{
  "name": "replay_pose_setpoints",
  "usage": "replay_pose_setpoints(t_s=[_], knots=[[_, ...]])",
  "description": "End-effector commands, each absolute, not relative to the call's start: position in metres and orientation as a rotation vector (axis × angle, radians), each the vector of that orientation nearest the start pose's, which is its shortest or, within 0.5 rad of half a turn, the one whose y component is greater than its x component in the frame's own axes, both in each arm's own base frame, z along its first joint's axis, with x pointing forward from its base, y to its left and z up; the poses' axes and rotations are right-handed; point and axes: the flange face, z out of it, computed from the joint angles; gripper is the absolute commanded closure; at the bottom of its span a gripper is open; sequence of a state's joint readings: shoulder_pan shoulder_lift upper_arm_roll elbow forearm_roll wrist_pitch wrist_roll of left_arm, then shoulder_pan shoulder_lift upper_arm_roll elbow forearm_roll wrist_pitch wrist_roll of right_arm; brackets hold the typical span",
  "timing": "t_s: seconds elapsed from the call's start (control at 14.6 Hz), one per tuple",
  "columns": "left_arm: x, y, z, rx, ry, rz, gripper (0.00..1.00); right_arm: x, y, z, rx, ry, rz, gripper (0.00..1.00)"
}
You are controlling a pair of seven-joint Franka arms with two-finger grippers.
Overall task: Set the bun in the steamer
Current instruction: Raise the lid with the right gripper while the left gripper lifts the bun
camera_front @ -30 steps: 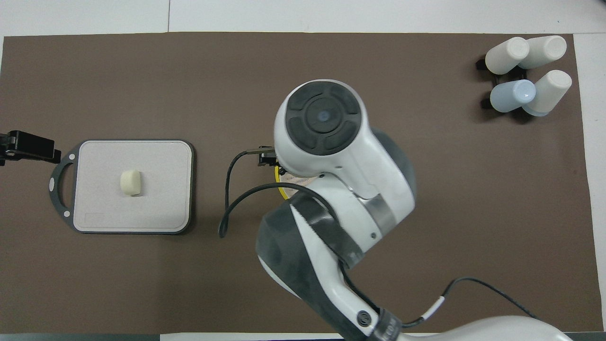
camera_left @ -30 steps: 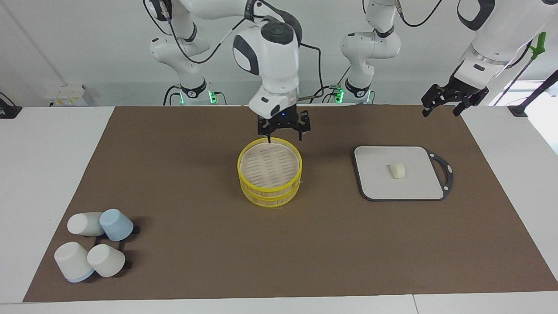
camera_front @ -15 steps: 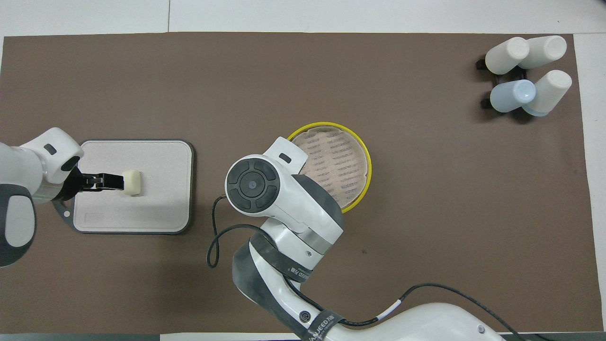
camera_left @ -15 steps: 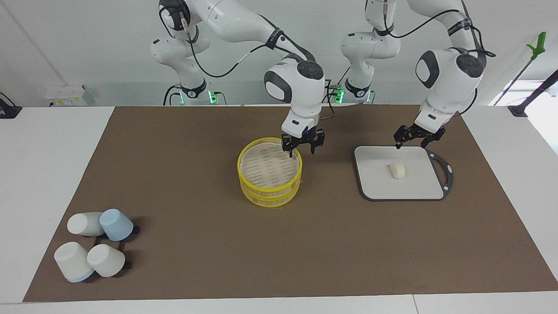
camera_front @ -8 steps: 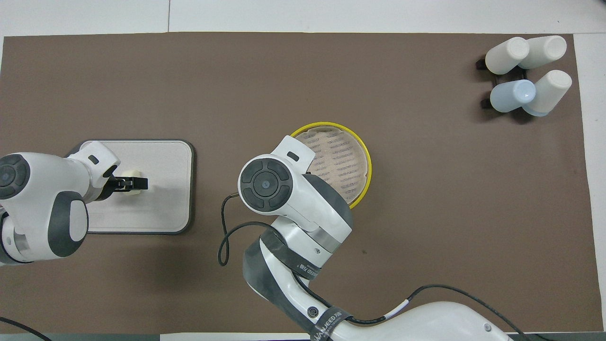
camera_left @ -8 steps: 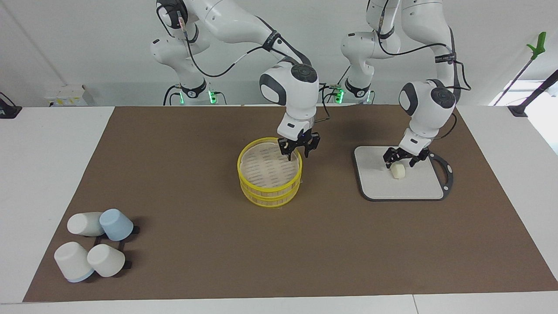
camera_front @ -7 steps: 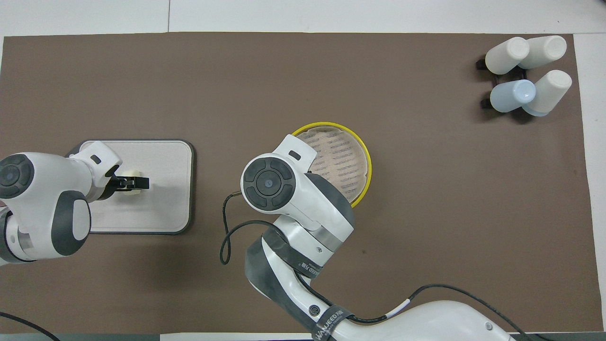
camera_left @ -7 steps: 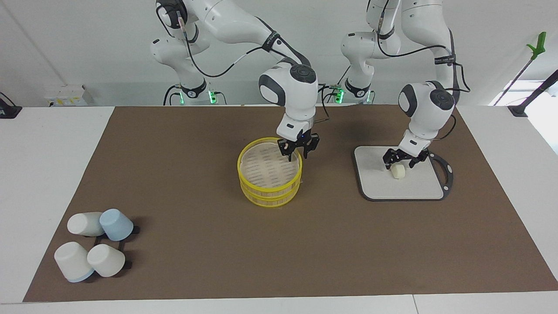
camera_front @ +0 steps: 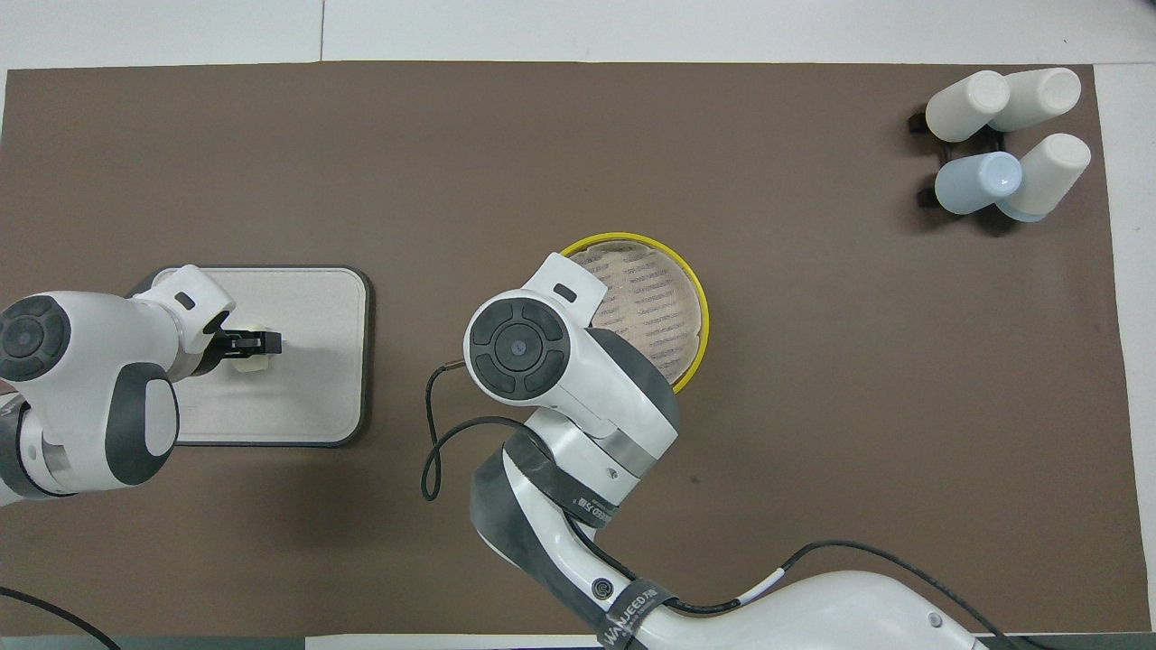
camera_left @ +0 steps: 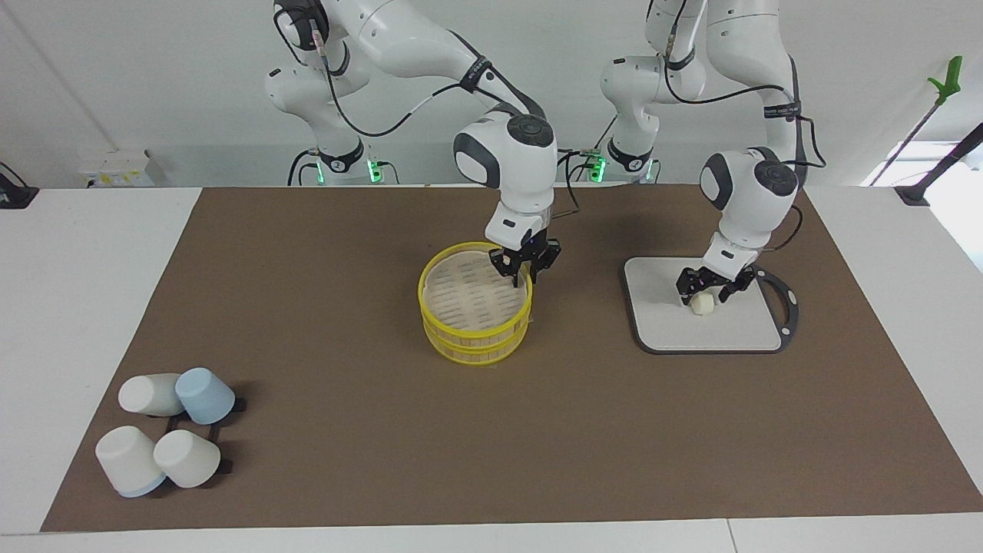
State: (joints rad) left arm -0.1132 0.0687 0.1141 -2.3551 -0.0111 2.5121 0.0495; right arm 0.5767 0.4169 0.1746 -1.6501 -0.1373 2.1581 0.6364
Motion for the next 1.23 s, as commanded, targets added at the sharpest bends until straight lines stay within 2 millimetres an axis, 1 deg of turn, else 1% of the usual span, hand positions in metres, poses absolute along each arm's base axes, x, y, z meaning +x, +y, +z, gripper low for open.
replay_pose_setpoints(t_s=[0.0,0.07,0.21,0.27,0.34,0.41,0.48,0.55,0.62,0.69,0.75,0.82,0.89,0.96,1.03,1.1,1.17], knots=[[0.520,0.002,0.306,-3.118,0.075,-0.170,0.38,0.505,0.443,0.387,-3.095,-0.288,-0.191,0.97],[0.520,0.002,0.305,-3.118,0.075,-0.175,0.46,0.505,0.443,0.387,-3.095,-0.288,-0.191,0.99],[0.520,0.002,0.305,-3.119,0.069,-0.175,0.68,0.507,0.442,0.389,-3.097,-0.285,-0.189,1.00],[0.520,0.002,0.305,-3.119,0.064,-0.171,0.78,0.510,0.441,0.397,-3.102,-0.280,-0.191,1.00],[0.520,0.001,0.305,-3.121,0.052,-0.164,0.79,0.516,0.441,0.412,-3.124,-0.270,-0.165,1.00],[0.523,-0.001,0.309,-3.121,0.052,-0.161,0.79,0.530,0.434,0.429,-3.149,-0.288,-0.124,1.00],[0.529,-0.003,0.318,-3.125,0.036,-0.140,0.78,0.542,0.423,0.443,-3.167,-0.344,-0.084,1.00],[0.541,-0.008,0.342,-3.128,0.011,-0.086,0.78,0.555,0.397,0.451,-3.181,-0.384,-0.045,1.00],[0.557,-0.018,0.376,-3.130,-0.013,-0.012,0.77,0.569,0.367,0.459,-3.186,-0.410,-0.025,1.00],[0.570,-0.028,0.412,-3.128,-0.032,0.036,0.77,0.577,0.338,0.467,-3.201,-0.438,0.023,1.00],[0.582,-0.048,0.440,-3.122,-0.072,0.085,0.77,0.584,0.312,0.471,-3.209,-0.455,0.073,1.00],[0.592,-0.069,0.474,-3.115,-0.148,0.090,0.77,0.591,0.282,0.477,-3.215,-0.449,0.106,1.00],[0.603,-0.102,0.500,-3.112,-0.223,0.111,0.77,0.598,0.254,0.476,-3.209,-0.502,0.141,1.00],[0.609,-0.132,0.518,-3.108,-0.281,0.134,0.77,0.601,0.226,0.478,-3.198,-0.561,0.181,1.00],[0.612,-0.166,0.527,-3.094,-0.327,0.134,0.77,0.611,0.187,0.475,-3.173,-0.622,0.215,1.00],[0.605,-0.205,0.533,-3.094,-0.374,0.094,0.77,0.620,0.154,0.474,-3.141,-0.692,0.226,1.00],[0.597,-0.246,0.536,-3.116,-0.424,0.009,0.77,0.625,0.134,0.472,-3.117,-0.756,0.237,1.00]])
